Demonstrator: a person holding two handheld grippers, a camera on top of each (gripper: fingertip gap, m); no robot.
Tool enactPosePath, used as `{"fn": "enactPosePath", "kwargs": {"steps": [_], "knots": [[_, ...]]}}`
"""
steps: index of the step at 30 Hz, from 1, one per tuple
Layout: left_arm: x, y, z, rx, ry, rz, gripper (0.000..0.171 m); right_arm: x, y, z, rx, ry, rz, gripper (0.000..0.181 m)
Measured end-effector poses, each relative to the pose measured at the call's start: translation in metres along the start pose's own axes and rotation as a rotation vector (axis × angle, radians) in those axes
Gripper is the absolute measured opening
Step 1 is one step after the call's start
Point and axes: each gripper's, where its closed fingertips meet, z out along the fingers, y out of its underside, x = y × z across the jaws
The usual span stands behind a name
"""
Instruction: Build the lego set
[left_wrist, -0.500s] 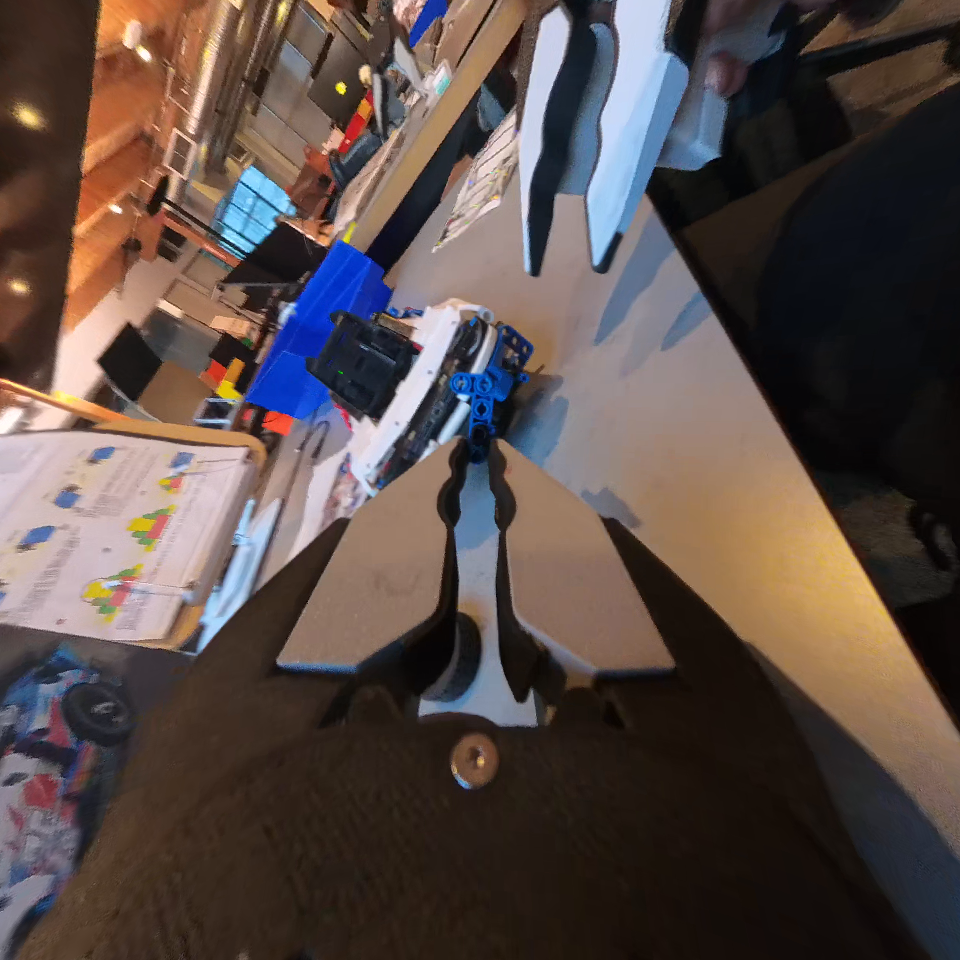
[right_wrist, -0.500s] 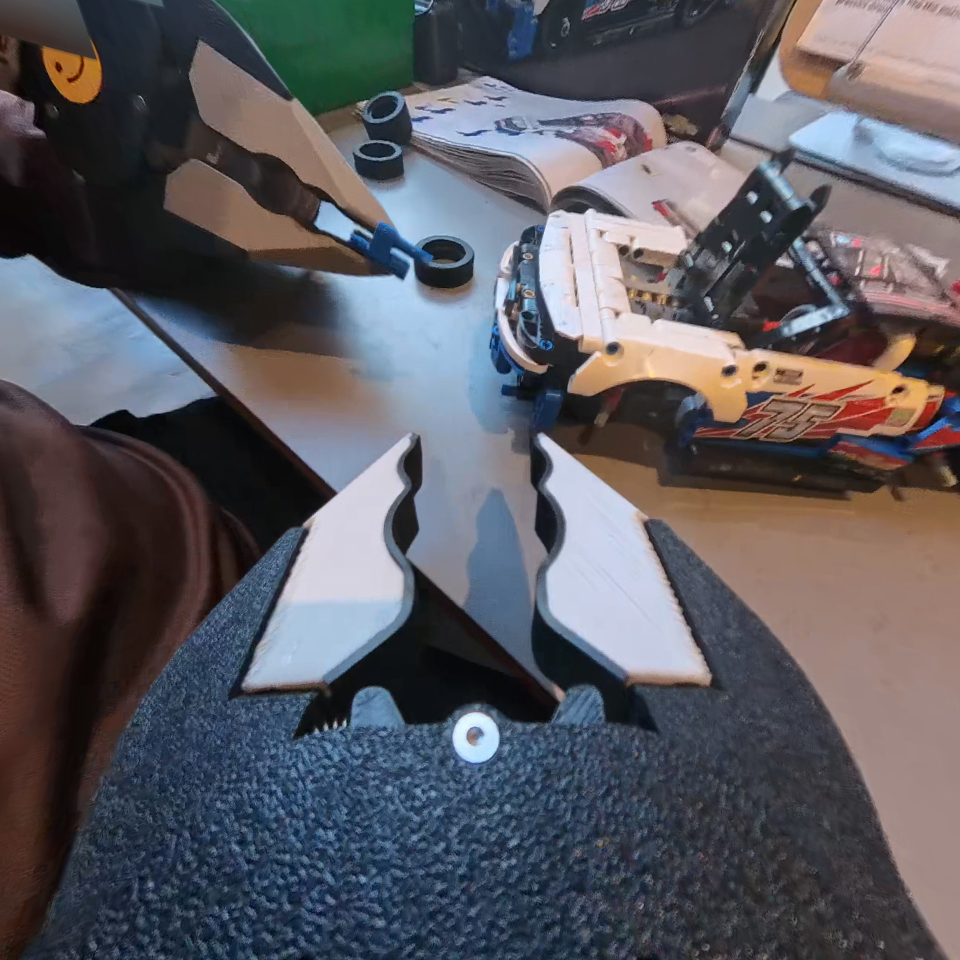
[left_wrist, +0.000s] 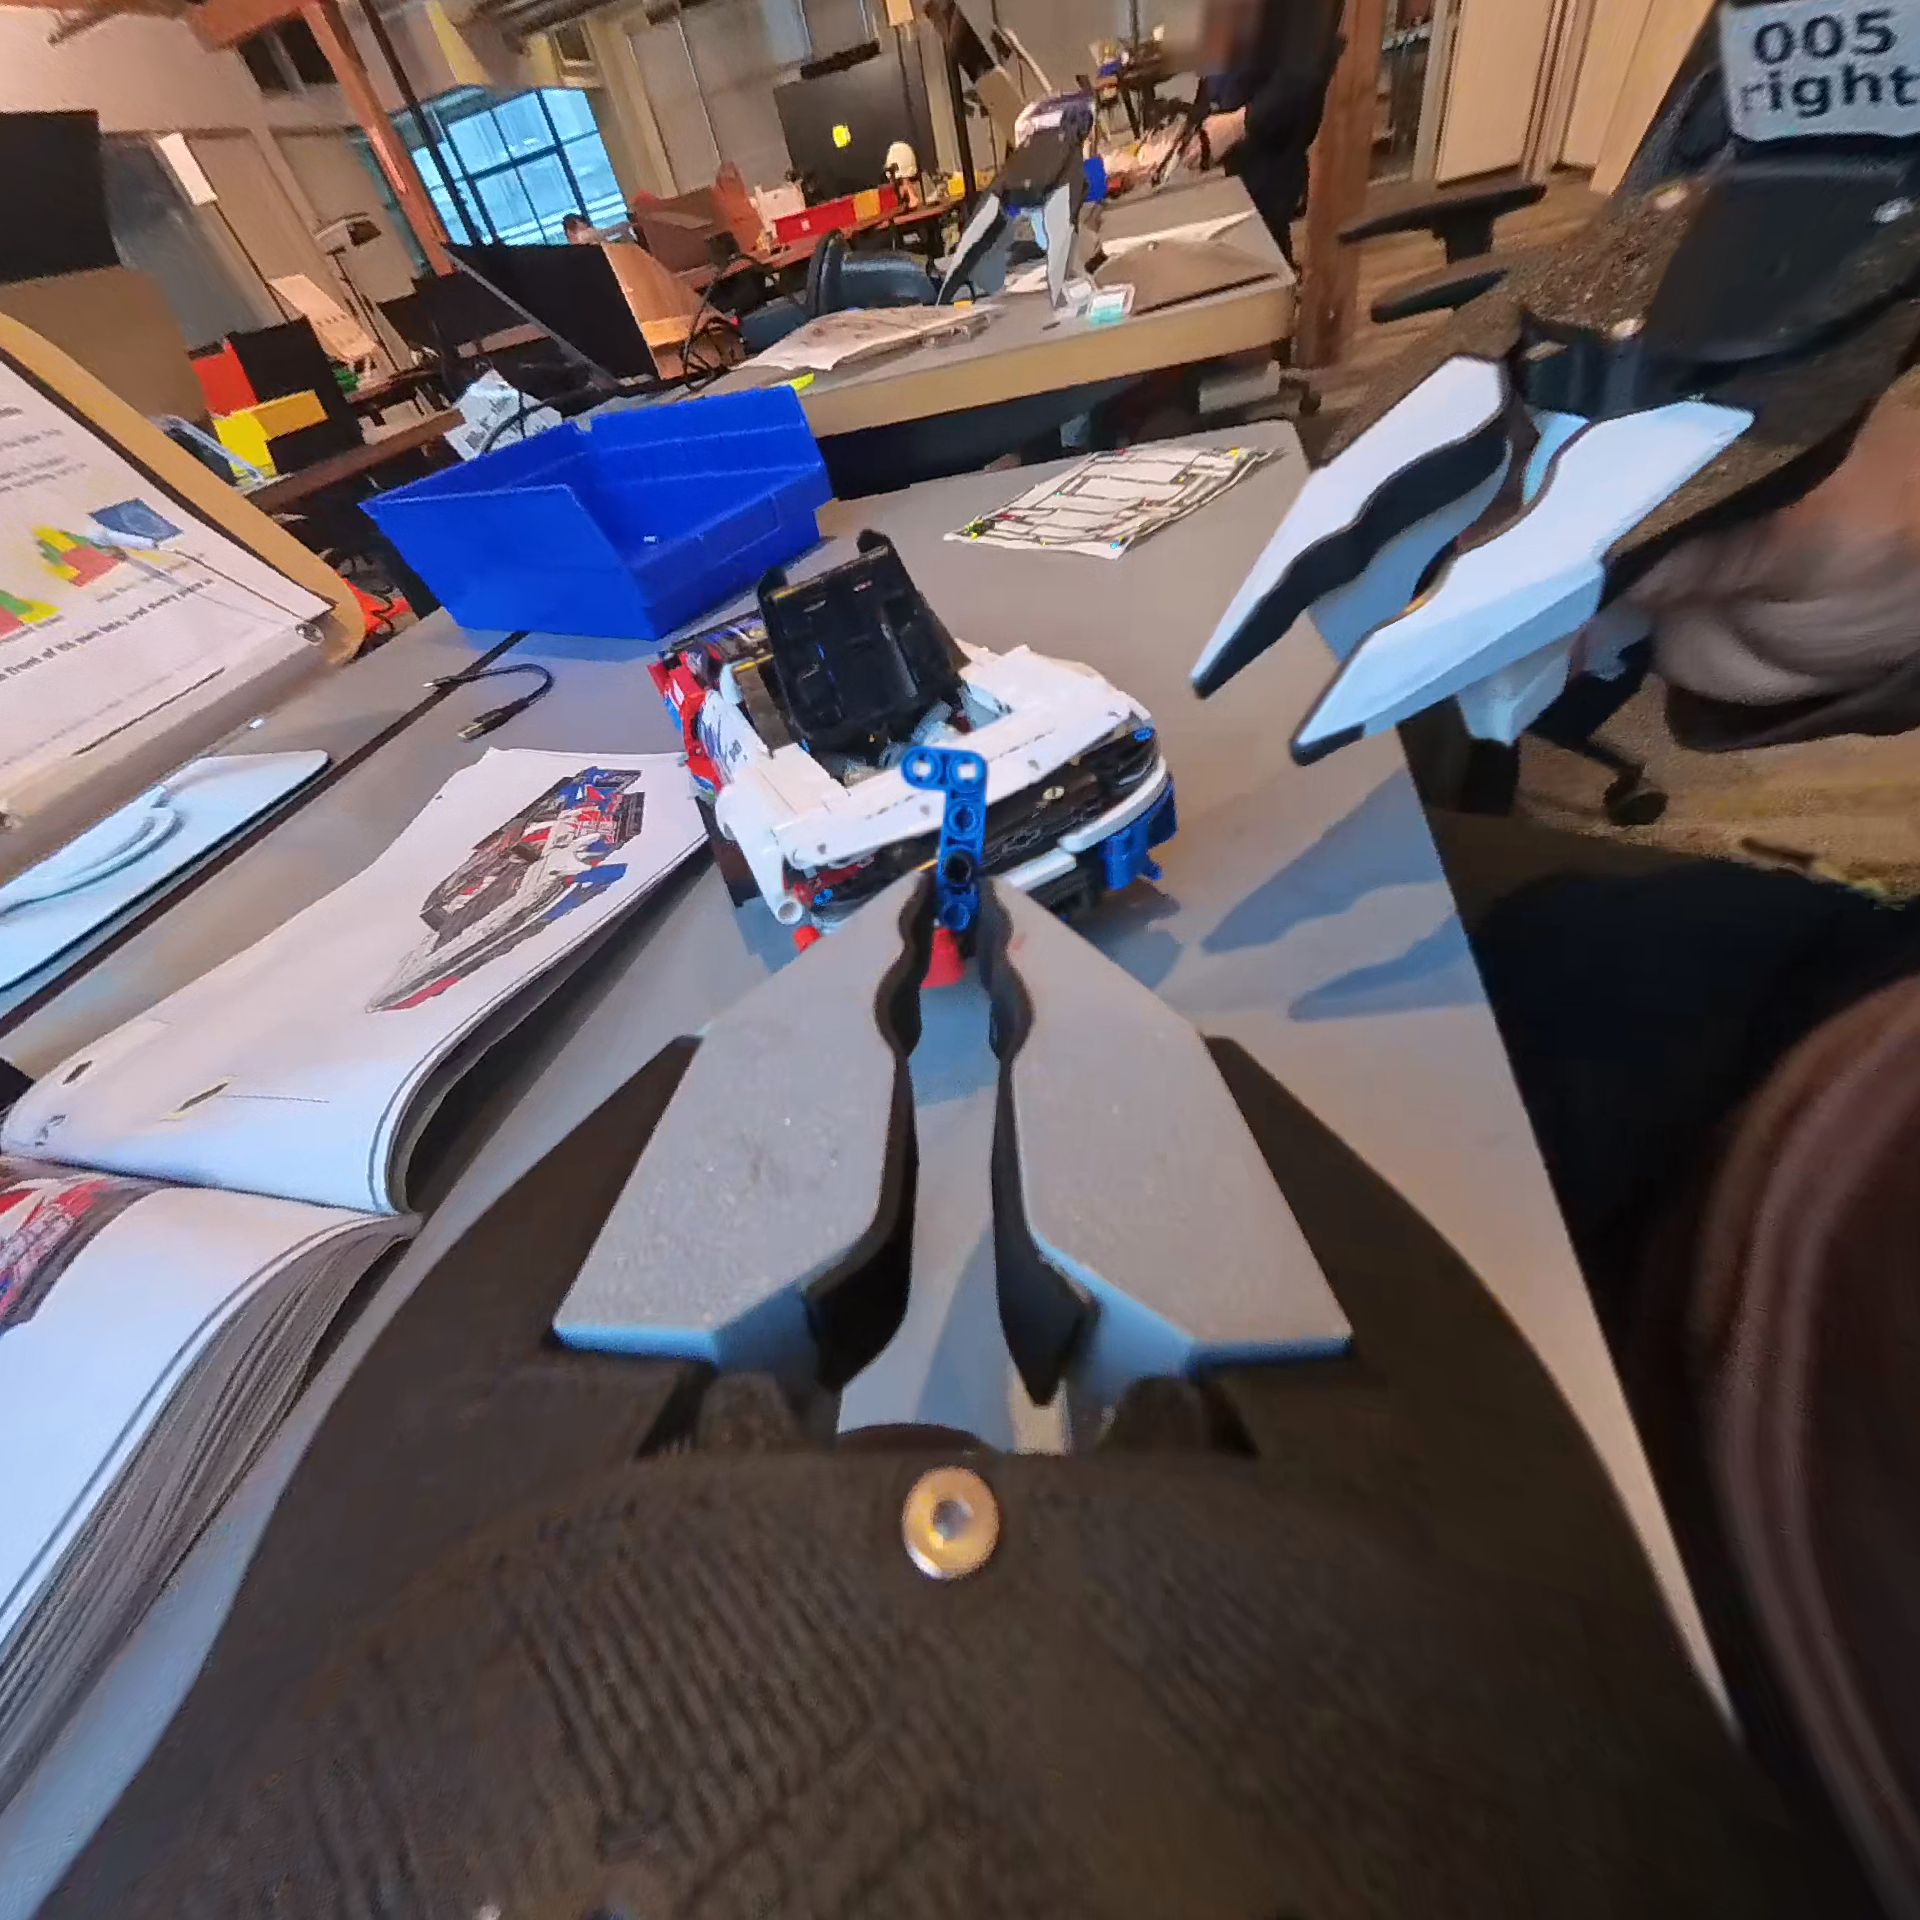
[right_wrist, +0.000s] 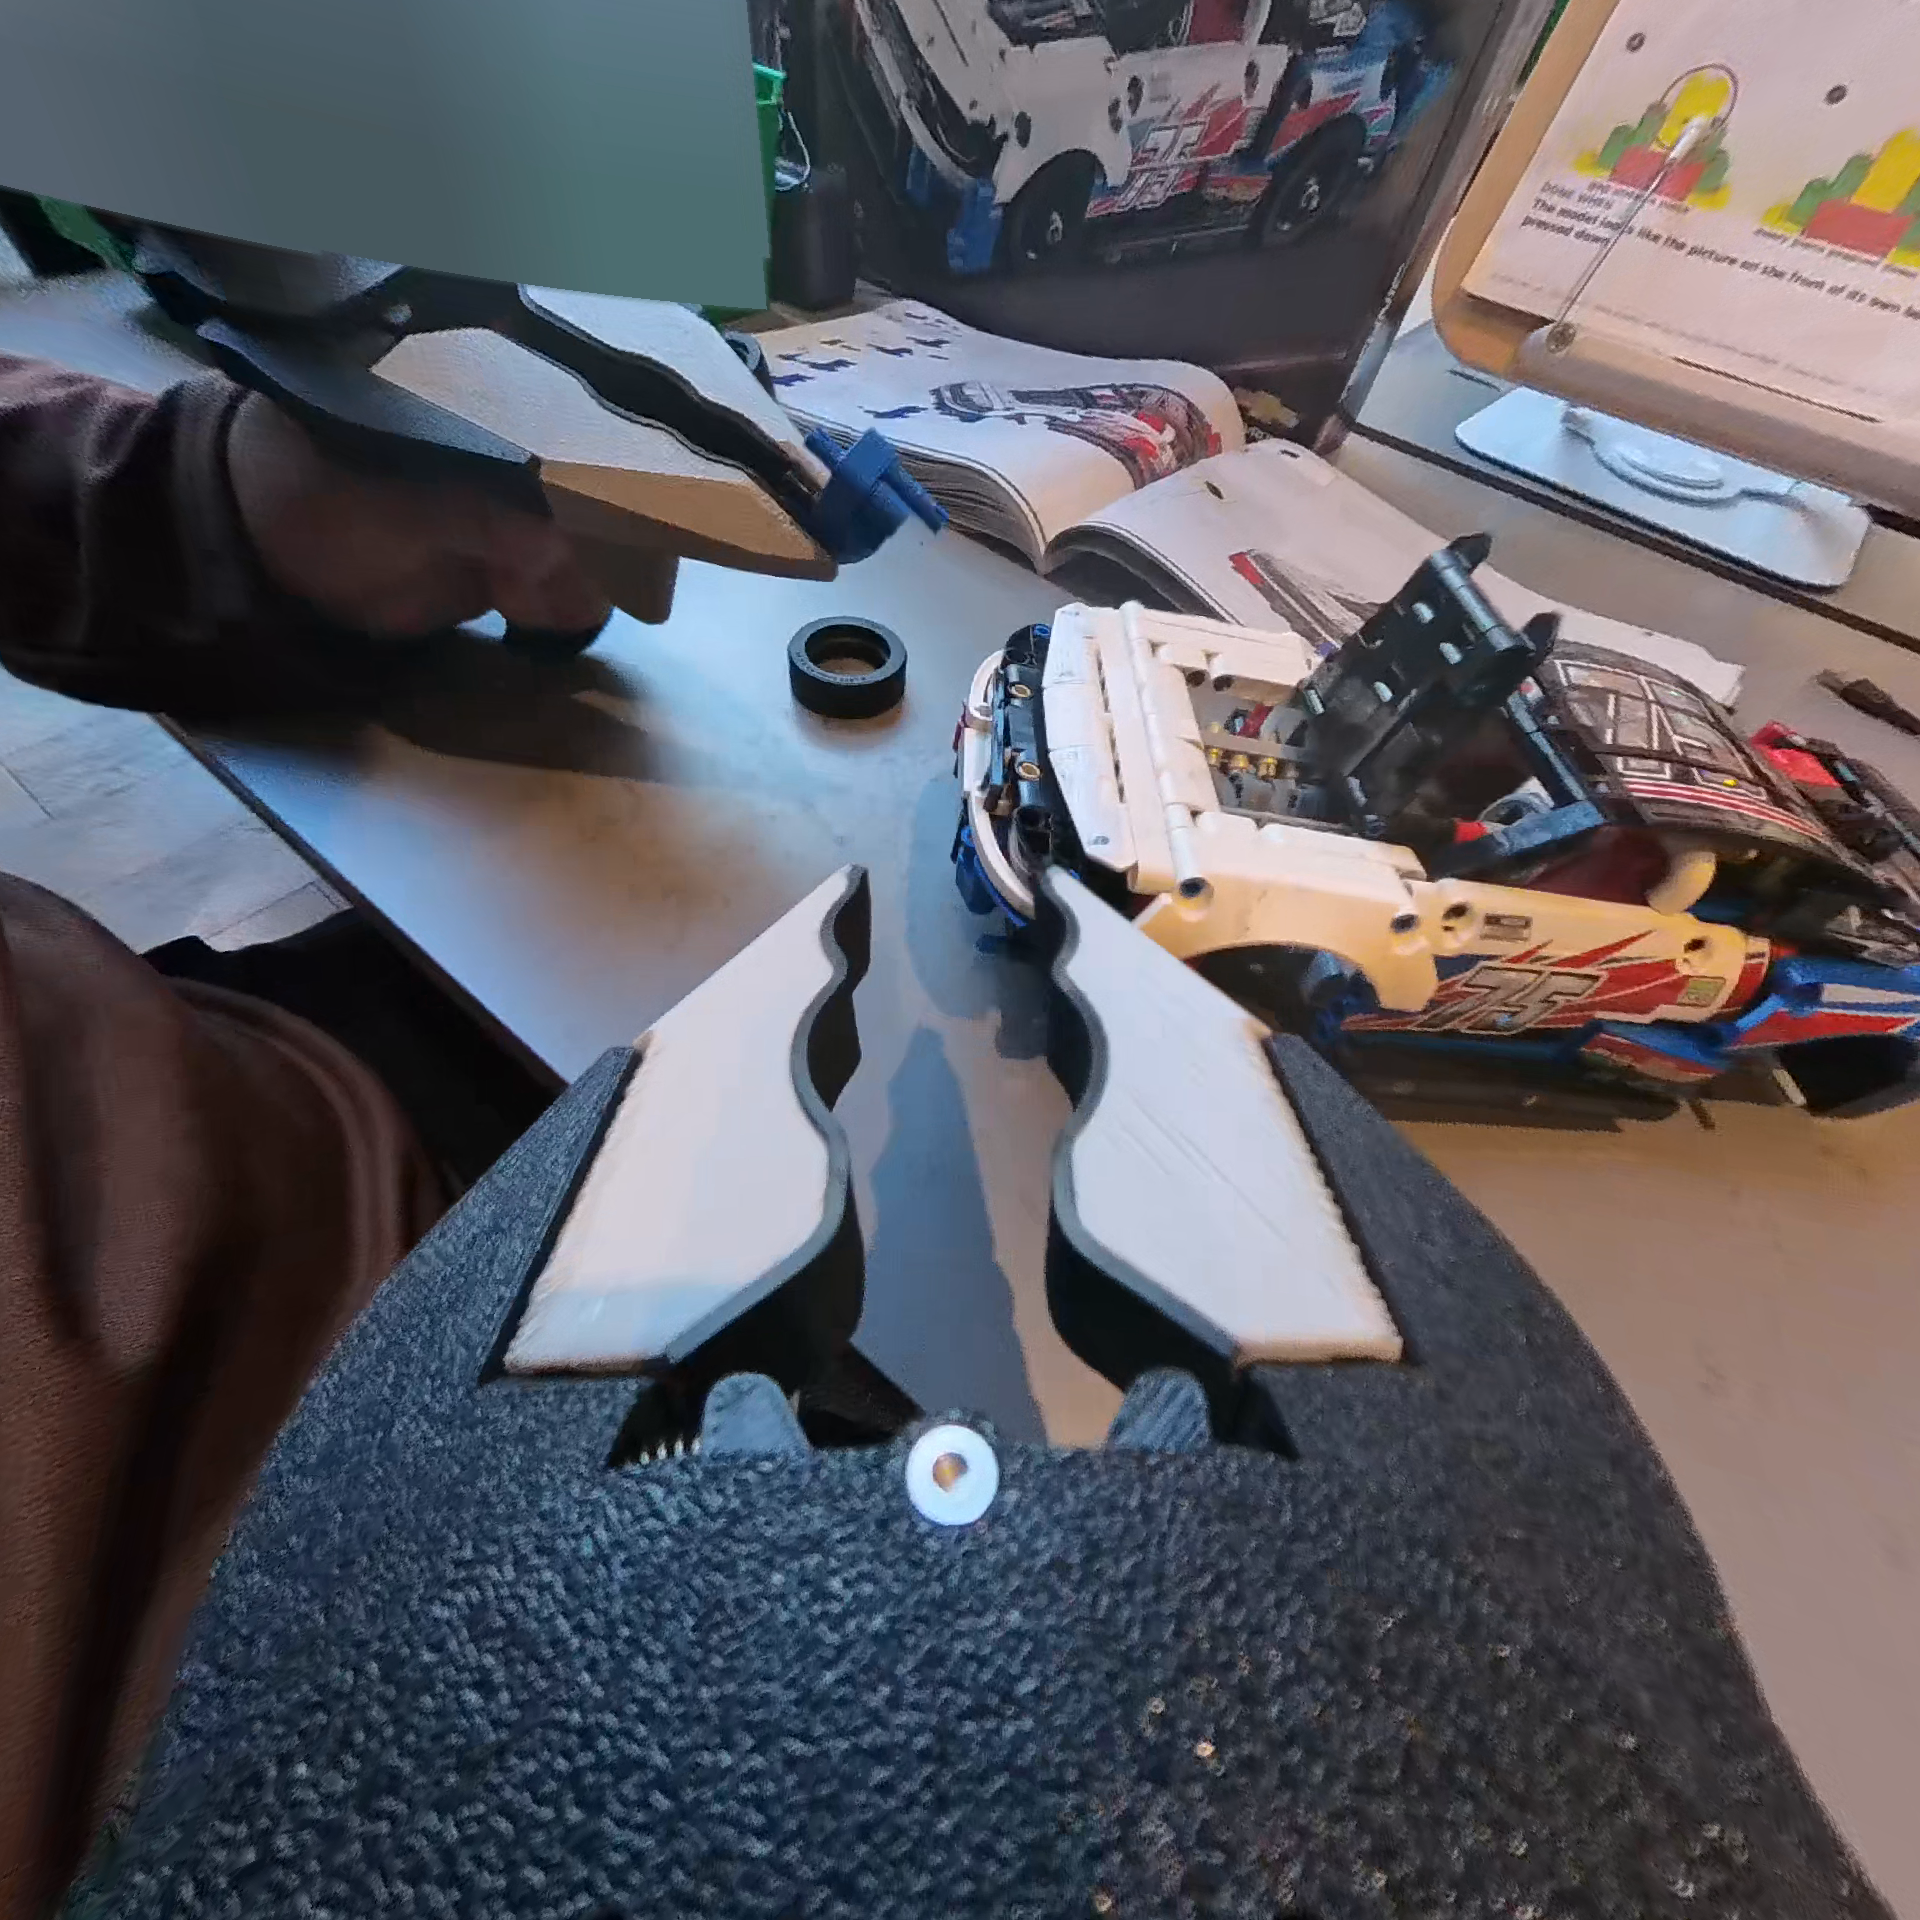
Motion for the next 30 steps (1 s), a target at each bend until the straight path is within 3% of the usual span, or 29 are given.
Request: {"fn": "enactPosePath", "kwargs": {"steps": [3,9,10,12,14,16,19,21,24,27,30], "knots": [[0.003,0.001,0.005,-0.015,-0.021,0.049,0.004,-0.004,-0.004,-0.007,0.019,-0.05,0.026,0.03],[0.018,0.003,0.013,-0.089,-0.097,0.38,0.004,-0.01,-0.022,-0.004,0.049,-0.186,0.163,0.034],[0.021,-0.002,0.014,-0.079,-0.108,0.402,0.004,-0.011,-0.024,-0.003,0.05,-0.205,0.179,0.036],[0.033,-0.011,0.016,-0.054,-0.054,0.294,0.004,-0.012,-0.026,0.0,0.041,-0.229,0.173,0.041],[0.05,-0.012,0.02,-0.065,0.041,0.19,0.004,-0.012,-0.029,0.002,0.023,-0.221,0.097,0.045],[0.05,-0.009,0.023,-0.096,0.029,0.27,0.005,-0.015,-0.032,0.0,0.003,-0.213,-0.037,0.049],[0.075,0.006,0.022,-0.18,0.192,0.412,0.005,-0.024,-0.024,-0.001,-0.076,-0.198,-0.295,0.049],[0.075,0.015,0.023,-0.257,0.211,0.443,0.005,-0.031,-0.016,0.002,-0.13,-0.188,-0.449,0.045],[0.073,0.021,0.023,-0.346,0.254,0.263,0.005,-0.038,-0.006,0.007,-0.188,-0.141,-0.631,0.04],[0.073,0.025,0.018,-0.431,0.297,-0.068,0.005,-0.036,-0.004,0.009,-0.195,-0.016,-0.82,0.038],[0.077,0.023,0.012,-0.459,0.397,-0.359,0.005,-0.046,0.003,0.015,-0.193,0.006,-0.915,0.042]]}}
